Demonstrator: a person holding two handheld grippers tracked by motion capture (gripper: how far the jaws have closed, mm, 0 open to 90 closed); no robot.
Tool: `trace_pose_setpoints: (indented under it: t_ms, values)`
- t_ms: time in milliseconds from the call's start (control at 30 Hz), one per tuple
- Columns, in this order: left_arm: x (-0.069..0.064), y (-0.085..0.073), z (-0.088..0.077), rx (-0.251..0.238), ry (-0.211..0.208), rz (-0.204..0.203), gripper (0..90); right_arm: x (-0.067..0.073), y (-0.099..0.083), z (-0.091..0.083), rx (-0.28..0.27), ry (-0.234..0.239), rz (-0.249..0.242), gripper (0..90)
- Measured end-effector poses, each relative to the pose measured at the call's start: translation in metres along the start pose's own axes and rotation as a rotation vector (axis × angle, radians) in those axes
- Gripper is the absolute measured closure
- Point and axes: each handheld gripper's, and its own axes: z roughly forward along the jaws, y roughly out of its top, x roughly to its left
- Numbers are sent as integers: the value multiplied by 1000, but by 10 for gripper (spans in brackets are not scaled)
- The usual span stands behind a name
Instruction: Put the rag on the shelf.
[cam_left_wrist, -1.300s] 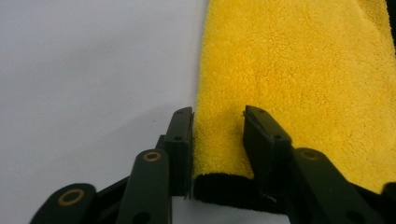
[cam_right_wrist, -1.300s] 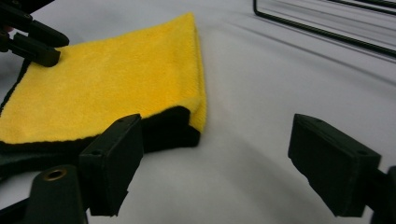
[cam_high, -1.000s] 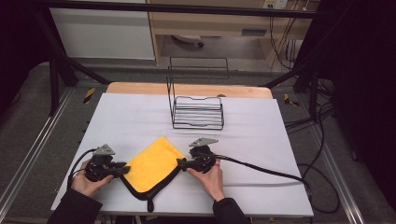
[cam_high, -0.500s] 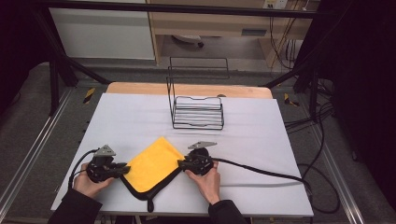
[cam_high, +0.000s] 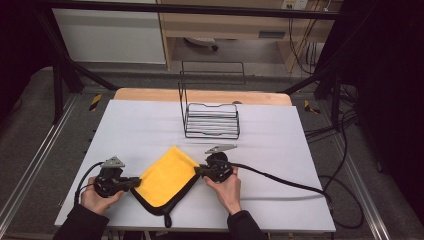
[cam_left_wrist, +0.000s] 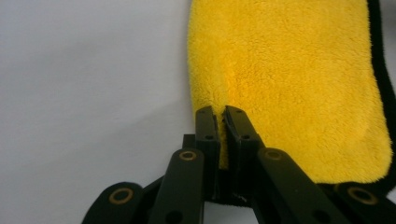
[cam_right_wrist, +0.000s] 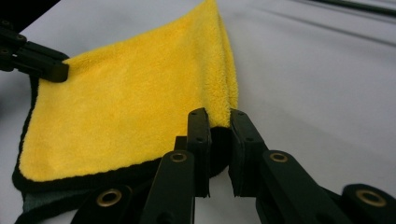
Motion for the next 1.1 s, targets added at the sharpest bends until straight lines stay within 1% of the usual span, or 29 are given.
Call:
trace_pose_setpoints:
  t_ms: [67,100,167,233,333,367,400,500,533,600,667,767,833,867,900,933,967,1000,1033,1067,1100]
  values:
    - [-8,1,3,-11,-18,-8,843,-4,3,-7,7,-11,-6,806]
    - [-12,2,6,-18,-28,-18,843,-7,4,-11,10,-16,-6,805]
    - [-23,4,12,-26,-41,-22,843,-15,5,-19,15,-26,-5,806]
    - [-35,6,18,-41,-46,-17,842,-24,5,-26,18,-42,-10,805]
    - [-52,10,27,-54,-42,0,841,-35,5,-36,26,-67,-27,805]
    - [-58,10,30,-56,-37,4,841,-38,6,-38,27,-77,-38,805]
    - [-64,11,33,-57,-25,18,841,-41,7,-40,28,-84,-46,805]
    - [-75,13,36,-48,35,52,842,-47,10,-40,35,-85,-58,804]
    - [-75,13,35,-44,43,57,842,-47,10,-37,38,-83,-62,805]
    - [-73,11,32,-33,48,43,843,-48,8,-28,49,-80,-64,803]
    - [-70,8,29,-26,56,26,843,-50,6,-19,39,-65,-61,801]
    - [-72,4,29,-11,87,41,843,-51,6,-10,12,-38,-55,797]
    - [-73,3,29,-9,93,45,842,-52,5,-5,18,-39,-46,785]
    - [-72,5,29,-2,92,53,839,-53,4,-3,33,-44,-48,760]
    - [-70,5,29,-5,81,63,828,-53,3,-3,39,-56,-61,722]
    - [-69,5,29,-7,80,72,804,-53,2,-4,32,-68,-74,675]
    - [-67,6,28,-14,80,83,758,-53,1,-7,21,-76,-77,615]
    - [-65,8,27,-25,80,98,699,-53,0,-10,1,-81,-72,577]
    - [-61,10,26,-28,81,103,639,-53,-2,-13,-14,-81,-68,546]
    - [-57,14,26,-26,75,106,601,-53,-4,-15,-23,-86,-62,478]
    - [-53,17,27,-13,71,99,568,-53,-6,-15,-26,-101,-53,444]
